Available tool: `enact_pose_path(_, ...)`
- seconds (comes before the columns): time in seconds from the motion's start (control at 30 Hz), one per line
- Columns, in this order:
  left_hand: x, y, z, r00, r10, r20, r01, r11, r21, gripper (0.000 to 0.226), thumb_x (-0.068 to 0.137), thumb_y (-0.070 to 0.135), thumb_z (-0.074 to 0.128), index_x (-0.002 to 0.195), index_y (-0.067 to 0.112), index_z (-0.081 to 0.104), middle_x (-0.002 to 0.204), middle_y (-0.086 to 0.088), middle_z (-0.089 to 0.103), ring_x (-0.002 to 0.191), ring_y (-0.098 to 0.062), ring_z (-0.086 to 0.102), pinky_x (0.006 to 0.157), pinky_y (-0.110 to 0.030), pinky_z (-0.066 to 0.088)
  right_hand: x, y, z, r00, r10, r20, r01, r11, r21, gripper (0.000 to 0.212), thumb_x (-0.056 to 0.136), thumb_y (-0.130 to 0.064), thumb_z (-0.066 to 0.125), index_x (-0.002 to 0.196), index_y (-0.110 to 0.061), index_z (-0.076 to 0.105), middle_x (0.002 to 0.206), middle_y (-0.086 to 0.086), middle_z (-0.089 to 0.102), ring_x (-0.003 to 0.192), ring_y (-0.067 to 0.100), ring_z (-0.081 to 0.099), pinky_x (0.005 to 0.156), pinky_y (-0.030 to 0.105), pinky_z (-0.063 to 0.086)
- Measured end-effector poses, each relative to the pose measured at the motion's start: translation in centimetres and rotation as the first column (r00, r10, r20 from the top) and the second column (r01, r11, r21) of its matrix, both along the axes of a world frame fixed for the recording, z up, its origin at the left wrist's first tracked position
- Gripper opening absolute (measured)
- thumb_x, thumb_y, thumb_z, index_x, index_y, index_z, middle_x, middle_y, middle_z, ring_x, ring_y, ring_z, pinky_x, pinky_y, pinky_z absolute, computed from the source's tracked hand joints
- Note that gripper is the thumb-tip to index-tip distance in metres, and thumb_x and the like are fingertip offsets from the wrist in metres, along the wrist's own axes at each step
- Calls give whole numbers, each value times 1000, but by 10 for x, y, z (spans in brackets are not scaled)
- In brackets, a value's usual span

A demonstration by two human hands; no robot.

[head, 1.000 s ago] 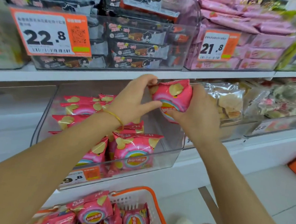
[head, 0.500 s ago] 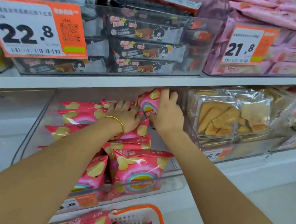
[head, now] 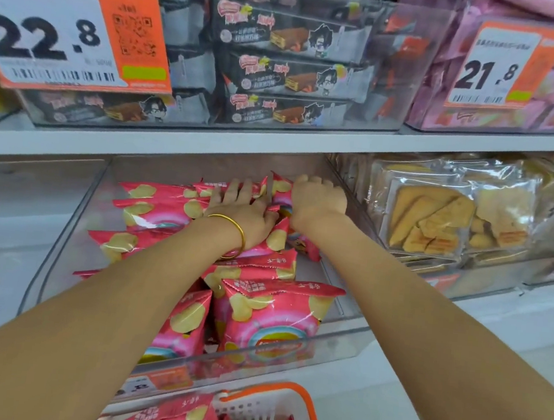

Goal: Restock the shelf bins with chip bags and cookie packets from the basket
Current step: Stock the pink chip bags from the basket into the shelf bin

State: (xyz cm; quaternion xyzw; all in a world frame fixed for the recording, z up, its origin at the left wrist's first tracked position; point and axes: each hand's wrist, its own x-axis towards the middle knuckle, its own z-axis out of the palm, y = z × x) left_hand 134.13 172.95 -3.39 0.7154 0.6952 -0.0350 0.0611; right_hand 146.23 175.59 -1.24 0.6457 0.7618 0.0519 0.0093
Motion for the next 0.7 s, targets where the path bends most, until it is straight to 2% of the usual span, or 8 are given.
enact_pose_path(0.07,0,0,1,1000,-2,-5,2,1000,1,56,99,49,15,151,28,11,159,-6,-6,146,-25,-10,117,-49,-5,-2,11,4,1000,-21,14,22,998,-60,63,87,-17,60,140,-1,31,140,15,43,131,31,39,98,36,38)
enact_pose_path(0.2,0,-2,2,1000,1,-15,-1,1000,-2,56,99,48,14,151,26,13,159,-6,-5,146,-26,-9,116,-51,-4,-3,19,7,994,65,83,-55,992,-117,49,88,-21,63,133,-10,47,135,9,52,126,28,48,95,34,40)
enact_pose_path(0.3,1,-2,1,1000,16,-26,-16,1000,1,56,100,46,14,151,23,13,159,-7,-5,145,-27,-9,116,-52,-4,1,23,7,996,91,-17,-92,995,-50,50,85,-11,63,130,-11,43,129,12,56,118,33,55,83,36,45)
enact_pose_path(0.4,3,-5,2,999,18,-47,-17,1000,12,56,100,45,14,151,21,14,159,-8,-4,145,-29,-8,116,-53,-4,5,27,6,988,152,-26,-151,988,21,55,82,-4,62,130,-10,36,126,14,54,114,36,55,73,36,41)
enact_pose_path(0.6,5,-7,2,998,24,-54,-23,1000,18,56,101,44,14,150,17,18,159,-9,0,145,-31,-6,116,-54,0,10,40,1,945,326,-21,-326,946,0,58,81,-12,66,130,-13,35,125,14,54,113,35,53,81,36,44)
enact_pose_path(0.7,5,-6,1,998,28,-51,-26,999,24,56,101,44,15,149,16,20,159,-9,1,145,-32,-6,116,-54,1,7,41,2,935,336,115,-341,940,24,59,83,-12,63,135,-16,36,128,13,51,119,35,46,85,38,42)
